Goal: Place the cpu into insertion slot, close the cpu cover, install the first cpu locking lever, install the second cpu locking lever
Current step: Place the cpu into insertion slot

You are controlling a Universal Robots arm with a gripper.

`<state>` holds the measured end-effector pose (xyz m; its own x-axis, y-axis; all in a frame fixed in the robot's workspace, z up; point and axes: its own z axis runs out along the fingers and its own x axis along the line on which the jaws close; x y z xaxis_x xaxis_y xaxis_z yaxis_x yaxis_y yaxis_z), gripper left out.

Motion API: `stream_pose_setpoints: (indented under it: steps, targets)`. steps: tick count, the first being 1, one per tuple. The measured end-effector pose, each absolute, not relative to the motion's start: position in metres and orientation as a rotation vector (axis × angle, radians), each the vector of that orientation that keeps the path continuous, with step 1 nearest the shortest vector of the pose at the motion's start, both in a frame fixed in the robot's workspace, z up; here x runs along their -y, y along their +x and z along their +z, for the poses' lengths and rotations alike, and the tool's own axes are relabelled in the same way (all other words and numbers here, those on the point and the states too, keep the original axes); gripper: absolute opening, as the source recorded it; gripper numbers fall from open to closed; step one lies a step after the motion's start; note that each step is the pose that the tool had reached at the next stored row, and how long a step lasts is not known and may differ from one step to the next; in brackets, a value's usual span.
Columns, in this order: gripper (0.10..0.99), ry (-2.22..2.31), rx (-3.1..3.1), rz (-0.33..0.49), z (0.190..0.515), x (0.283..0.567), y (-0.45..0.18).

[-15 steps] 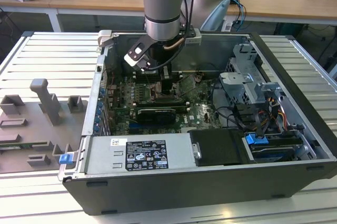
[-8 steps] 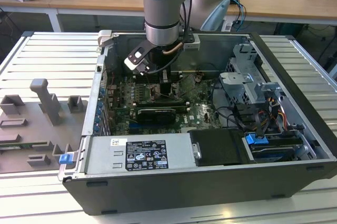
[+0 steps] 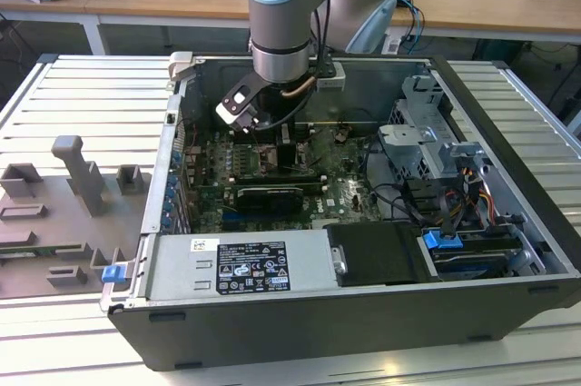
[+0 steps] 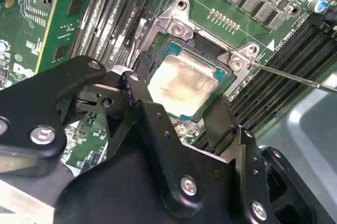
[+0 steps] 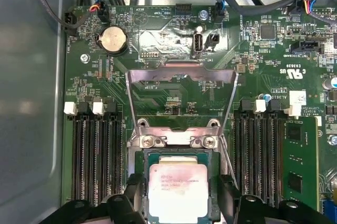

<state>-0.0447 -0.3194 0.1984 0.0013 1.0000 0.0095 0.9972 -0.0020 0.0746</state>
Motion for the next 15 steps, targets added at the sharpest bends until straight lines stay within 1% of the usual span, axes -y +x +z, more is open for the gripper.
stream_pose_setpoints:
  steps: [5, 6, 8, 9, 10, 11, 12, 13, 14, 15]
  targets:
    - [0.675, 2.19, -2.187, 0.091, 0.207, 0.319, -0.045]
    - [0.659, 2.192, -2.189, 0.086, 0.209, 0.319, -0.044]
    - [0.529, 2.197, -2.193, 0.077, 0.21, 0.319, -0.041]
    - [0.529, 2.198, -2.195, 0.074, 0.21, 0.319, -0.041]
    - [0.471, 2.2, -2.196, 0.072, 0.21, 0.319, -0.041]
    - [0.349, 2.201, -2.197, 0.069, 0.211, 0.319, -0.04]
    - [0.29, 2.201, -2.197, 0.068, 0.212, 0.319, -0.04]
    - [0.29, 2.202, -2.198, 0.068, 0.212, 0.319, -0.04]
    - [0.169, 2.201, -2.198, 0.068, 0.212, 0.319, -0.04]
    - [0.11, 2.201, -2.198, 0.067, 0.213, 0.319, -0.04]
